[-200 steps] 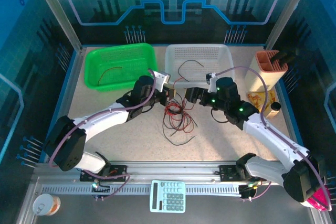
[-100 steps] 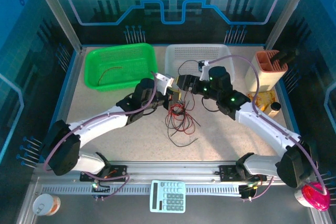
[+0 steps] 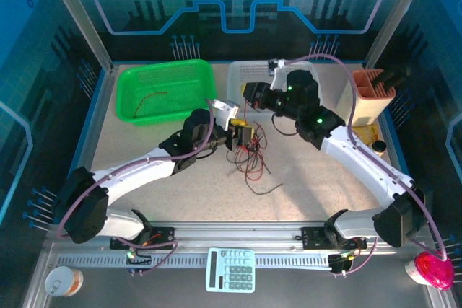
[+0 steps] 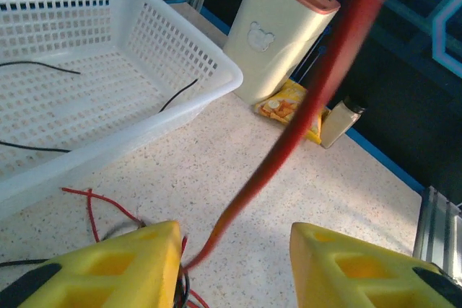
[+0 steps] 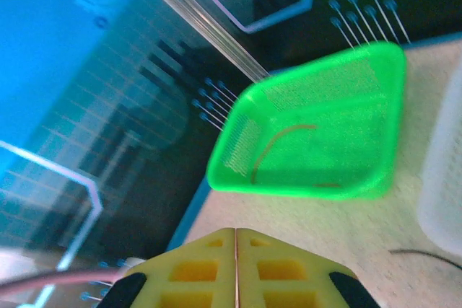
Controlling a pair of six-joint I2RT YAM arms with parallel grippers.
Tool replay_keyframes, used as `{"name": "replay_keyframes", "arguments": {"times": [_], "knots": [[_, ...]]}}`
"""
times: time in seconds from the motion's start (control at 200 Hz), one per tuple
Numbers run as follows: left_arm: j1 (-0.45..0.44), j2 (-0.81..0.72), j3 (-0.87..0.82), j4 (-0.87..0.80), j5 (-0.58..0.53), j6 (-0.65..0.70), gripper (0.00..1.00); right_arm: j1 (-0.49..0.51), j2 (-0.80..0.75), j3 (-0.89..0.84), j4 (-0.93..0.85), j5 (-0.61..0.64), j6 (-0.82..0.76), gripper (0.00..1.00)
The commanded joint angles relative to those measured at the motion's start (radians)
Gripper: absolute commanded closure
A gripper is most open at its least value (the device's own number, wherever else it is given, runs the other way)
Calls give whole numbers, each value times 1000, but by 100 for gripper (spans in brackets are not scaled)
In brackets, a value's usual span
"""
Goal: Untangle the cables
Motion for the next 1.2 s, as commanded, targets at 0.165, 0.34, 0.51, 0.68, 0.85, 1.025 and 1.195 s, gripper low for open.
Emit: {"name": "replay_keyframes", "arguments": {"times": [0.165, 0.34, 0.51, 0.68, 0.85, 1.025, 1.195], "knots": [[-3, 133, -26, 90, -29, -32, 53, 9, -59, 213, -51, -72, -16, 100], [0, 190, -38, 102, -43, -33, 59, 10, -75, 304, -75, -79, -31, 100], [1, 214, -75, 129, -61, -51, 70, 3, -78, 410, -112, -80, -51, 100], [3, 170, -119, 149, -61, -76, 71, -4, -109, 408, -124, -63, -66, 100], [4, 38, -183, 161, -69, -104, 64, -14, -144, 290, -111, -40, -63, 100], [4, -84, -217, 153, -44, -121, 53, -17, -178, 87, -72, -31, -39, 100], [5, -92, -205, 120, -45, -118, 51, -14, -180, -148, -84, 48, -73, 100]]}}
